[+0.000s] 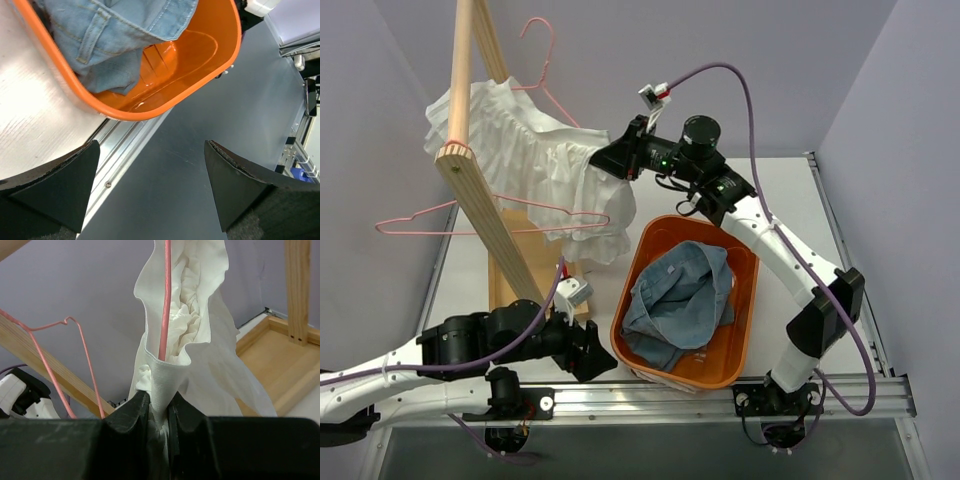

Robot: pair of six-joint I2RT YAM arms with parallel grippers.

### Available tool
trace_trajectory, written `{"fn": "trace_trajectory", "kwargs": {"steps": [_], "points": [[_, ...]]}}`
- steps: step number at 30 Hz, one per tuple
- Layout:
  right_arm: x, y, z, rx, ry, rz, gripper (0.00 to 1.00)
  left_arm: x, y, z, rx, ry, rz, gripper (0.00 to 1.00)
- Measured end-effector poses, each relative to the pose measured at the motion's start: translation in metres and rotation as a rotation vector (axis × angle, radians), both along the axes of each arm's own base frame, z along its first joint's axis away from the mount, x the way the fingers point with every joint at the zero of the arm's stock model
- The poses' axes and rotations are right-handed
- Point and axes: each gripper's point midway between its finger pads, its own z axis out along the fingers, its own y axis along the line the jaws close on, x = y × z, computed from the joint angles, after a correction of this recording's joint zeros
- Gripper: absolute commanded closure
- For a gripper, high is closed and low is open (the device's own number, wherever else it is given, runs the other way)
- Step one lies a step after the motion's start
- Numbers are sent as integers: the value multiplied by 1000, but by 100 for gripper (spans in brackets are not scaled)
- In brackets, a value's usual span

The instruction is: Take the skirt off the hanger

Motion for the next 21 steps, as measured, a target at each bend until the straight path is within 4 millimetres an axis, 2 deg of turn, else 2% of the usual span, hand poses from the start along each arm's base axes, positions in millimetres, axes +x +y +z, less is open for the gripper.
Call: {"fn": "trace_trajectory", "kwargs": {"steps": [5,12,15,19,21], "points": [[7,-45,-6,-6,32,-105,100,-3,-10,7,-7,9,-34,0],[5,-102,-7,-20,79,-261,100,-9,-36,28,-28,16,-111,0],[-10,-121,-6,-32,88,-309,100,-10,-52,38,-46,20,-144,0],[-41,-143,-3,-52,82,-341,100,-12,-69,51,-58,18,-191,0],[-57,-156,0,-61,69,-362,100,-12,-80,64,-76,8,-214,0]]}}
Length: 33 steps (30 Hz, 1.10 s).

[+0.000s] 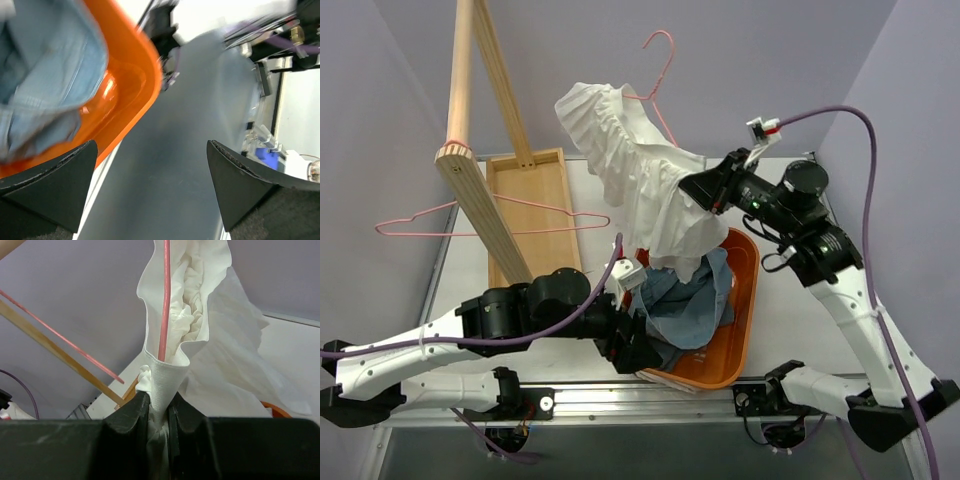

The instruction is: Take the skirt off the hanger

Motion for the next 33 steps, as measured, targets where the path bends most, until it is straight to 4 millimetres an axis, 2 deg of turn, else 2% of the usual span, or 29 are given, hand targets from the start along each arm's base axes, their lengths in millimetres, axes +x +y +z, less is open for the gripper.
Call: {"fn": "trace_trajectory", "kwargs": {"steps": [5,10,14,21,26,33], "points": [[-40,-29,-10,-34,-9,-44,100,3,-25,50,-81,-44,-41,0],[-77,-55,-51,-68,53,-86,100,5,-39,100,-176,-91,-66,0],[-102,-70,-74,-68,101,-109,100,8,-48,131,-233,-128,-68,0],[-145,-90,-72,-8,94,-115,100,36,-73,187,-274,-278,-7,0],[-165,-96,-78,2,117,-98,100,64,-87,202,-248,-399,73,1],[-182,-92,-84,-3,146,-26,100,92,-91,198,-177,-536,151,1]]}}
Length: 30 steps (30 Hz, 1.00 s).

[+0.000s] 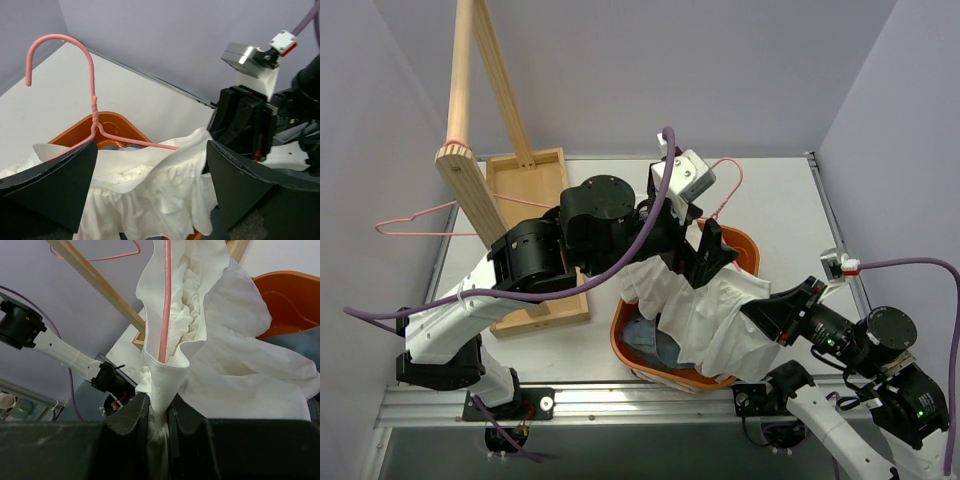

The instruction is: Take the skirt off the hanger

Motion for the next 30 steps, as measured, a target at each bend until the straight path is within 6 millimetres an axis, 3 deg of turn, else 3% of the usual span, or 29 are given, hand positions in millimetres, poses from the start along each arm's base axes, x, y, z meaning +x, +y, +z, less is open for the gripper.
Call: {"fn": "trace_trajectory", "kwargs": {"steps": [8,15,16,20,22,23,25,26,27,30], "points": [[-7,7,1,-4,19,61,100,30,4,-24,115,-112,123,3],[-11,11,3,4,11,97,100,40,1,-32,157,-154,160,0],[-12,11,4,5,9,101,100,42,-1,-34,165,-158,163,5],[-14,13,5,9,5,116,100,45,-6,-42,188,-161,166,7],[-14,13,5,10,7,120,100,47,-8,-45,195,-156,169,16],[-15,13,5,11,8,123,100,48,-9,-47,197,-153,171,34],[-15,14,6,12,8,126,100,50,-11,-50,196,-136,177,54],[-16,14,5,12,9,130,100,52,-11,-51,200,-138,186,81],[-17,14,6,14,10,133,100,54,-11,-51,196,-128,192,96],[-19,12,7,21,1,128,100,61,-8,-51,182,-104,211,98]]}}
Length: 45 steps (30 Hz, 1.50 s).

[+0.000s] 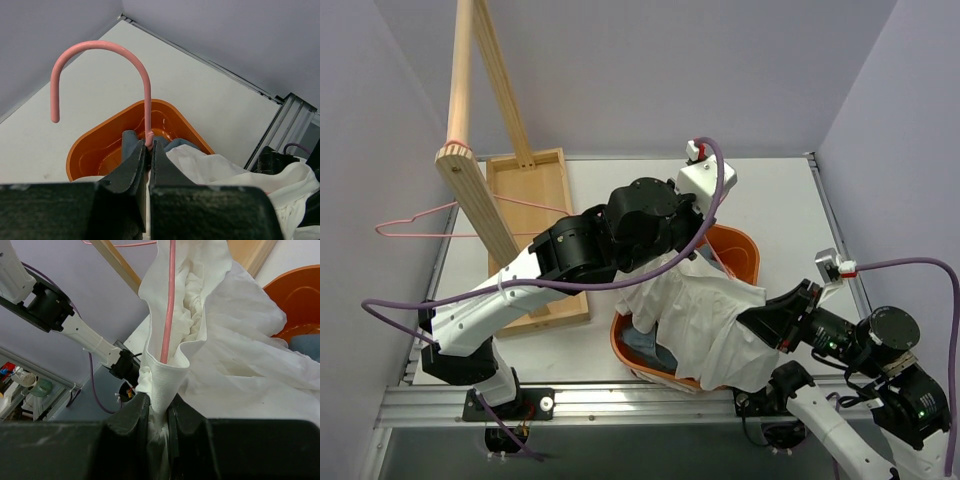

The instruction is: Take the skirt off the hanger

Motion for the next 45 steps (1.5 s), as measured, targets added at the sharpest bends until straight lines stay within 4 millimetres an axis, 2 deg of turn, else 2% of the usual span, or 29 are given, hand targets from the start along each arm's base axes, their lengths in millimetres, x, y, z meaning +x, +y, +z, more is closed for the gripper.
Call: {"fn": "trace_trajectory", "kwargs": {"steps": [6,7,10,15,18,21,29,32,39,44,45], "points": [[-3,-3,1,3,9,-11,100,-2,-1,0,-21,27,7,98],[-3,-4,2,1,11,-17,81,-1,-1,0,-24,30,8,98],[-1,-8,11,-4,11,-48,62,-1,-1,0,-27,35,15,98],[6,-16,44,1,-55,-109,56,1,1,-4,-21,38,32,98],[11,-17,51,7,-69,-128,56,2,2,-7,-13,41,38,98],[15,-16,50,2,-61,-134,56,1,1,-8,-14,45,39,98],[25,-11,32,-18,-21,-136,57,0,5,-4,-31,49,42,98],[25,-12,28,-21,-16,-139,61,0,6,-2,-35,49,41,98],[16,-18,33,2,-43,-150,77,-1,6,-2,-37,51,42,98],[13,-20,28,7,-44,-156,79,-1,6,-2,-38,53,42,98],[12,-20,27,8,-40,-156,86,-1,6,-2,-37,54,41,98]]}}
